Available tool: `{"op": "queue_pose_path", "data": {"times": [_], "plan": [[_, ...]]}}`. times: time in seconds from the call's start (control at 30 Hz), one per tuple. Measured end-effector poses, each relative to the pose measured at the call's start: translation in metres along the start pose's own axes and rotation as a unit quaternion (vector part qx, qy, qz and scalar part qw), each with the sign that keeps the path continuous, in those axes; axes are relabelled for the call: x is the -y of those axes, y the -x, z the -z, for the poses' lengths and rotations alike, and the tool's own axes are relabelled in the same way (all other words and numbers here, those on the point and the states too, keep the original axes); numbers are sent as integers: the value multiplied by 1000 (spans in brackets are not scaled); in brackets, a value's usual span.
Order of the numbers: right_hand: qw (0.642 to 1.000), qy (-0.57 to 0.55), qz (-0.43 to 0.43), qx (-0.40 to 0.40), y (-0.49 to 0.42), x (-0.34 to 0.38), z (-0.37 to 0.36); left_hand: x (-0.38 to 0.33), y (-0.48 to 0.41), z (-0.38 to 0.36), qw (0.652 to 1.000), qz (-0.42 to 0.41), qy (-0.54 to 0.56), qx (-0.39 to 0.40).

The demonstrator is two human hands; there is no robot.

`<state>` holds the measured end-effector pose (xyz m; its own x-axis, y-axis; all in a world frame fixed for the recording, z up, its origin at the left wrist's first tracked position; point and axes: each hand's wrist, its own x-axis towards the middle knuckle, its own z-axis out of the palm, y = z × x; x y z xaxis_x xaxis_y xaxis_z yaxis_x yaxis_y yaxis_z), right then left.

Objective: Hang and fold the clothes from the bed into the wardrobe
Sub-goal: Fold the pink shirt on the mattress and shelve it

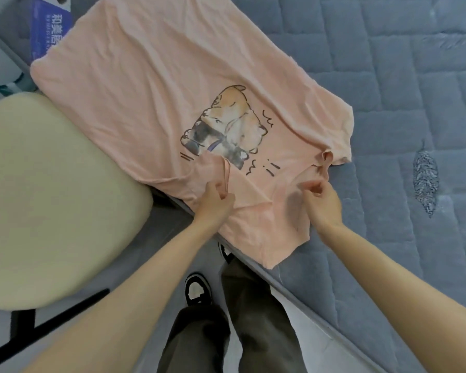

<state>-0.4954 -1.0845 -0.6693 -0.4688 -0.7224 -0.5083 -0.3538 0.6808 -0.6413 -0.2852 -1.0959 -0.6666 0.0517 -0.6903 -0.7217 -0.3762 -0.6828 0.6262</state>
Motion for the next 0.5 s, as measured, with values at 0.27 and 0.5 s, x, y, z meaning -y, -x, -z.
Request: {"op": "queue_pose_path", "data": {"times": [0.27,0.5], "plan": [[974,-119,-164,-101,-59,10,34,-68,-18,-33,988,13,144,58],[939,-229,-258,-11,-109,39,63,-119,-45,-45,996,-63,51,33]]}}
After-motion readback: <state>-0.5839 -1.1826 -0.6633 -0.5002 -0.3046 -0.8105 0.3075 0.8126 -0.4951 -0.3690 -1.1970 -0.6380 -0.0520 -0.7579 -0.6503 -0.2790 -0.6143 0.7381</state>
